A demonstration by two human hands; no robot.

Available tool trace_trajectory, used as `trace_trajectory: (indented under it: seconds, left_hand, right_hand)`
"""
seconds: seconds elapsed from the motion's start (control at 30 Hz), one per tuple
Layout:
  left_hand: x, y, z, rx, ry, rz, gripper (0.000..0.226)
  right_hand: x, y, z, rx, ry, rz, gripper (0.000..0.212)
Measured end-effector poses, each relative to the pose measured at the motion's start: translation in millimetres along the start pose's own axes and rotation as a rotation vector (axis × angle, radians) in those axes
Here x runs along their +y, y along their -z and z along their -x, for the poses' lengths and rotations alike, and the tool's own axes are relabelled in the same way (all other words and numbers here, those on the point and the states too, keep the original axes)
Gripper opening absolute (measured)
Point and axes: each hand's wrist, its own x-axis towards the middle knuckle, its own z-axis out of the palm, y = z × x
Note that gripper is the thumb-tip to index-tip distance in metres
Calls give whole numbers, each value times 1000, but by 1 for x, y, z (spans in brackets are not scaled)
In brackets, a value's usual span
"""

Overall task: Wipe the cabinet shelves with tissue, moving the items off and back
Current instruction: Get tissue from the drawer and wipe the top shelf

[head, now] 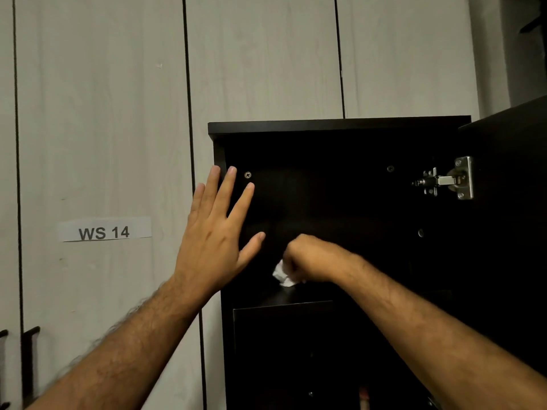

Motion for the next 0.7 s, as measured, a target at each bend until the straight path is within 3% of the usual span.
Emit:
trace_trajectory:
  seconds: [0.1, 0.23, 0.33, 0.43, 0.53, 0.6, 0.7]
  left_hand:
    - [-3, 4, -2, 1, 2, 4, 72]
    - [-3, 7, -7, -8, -4, -14, 75]
    - [-1, 9, -9, 4, -7, -8, 75]
    - [1, 10, -11, 20, -7, 8, 76]
    - [1, 11, -12, 10, -13, 4, 78]
    - [1, 13, -10, 3, -16, 5, 79]
    - [1, 14, -5, -15, -49, -10, 79]
  right_hand:
    - [22, 32, 4, 106, -170, -69, 7]
    - [41, 65, -15, 702, -240, -310, 9]
    - [25, 62, -35, 913, -206, -453, 10]
    - [-6, 36, -35, 776, -61, -351, 18]
    - [-26, 2, -19, 396, 128, -213, 20]
    - [-25, -11, -9, 208, 213, 38, 17]
    - [-3, 2, 3, 145, 174, 104, 9]
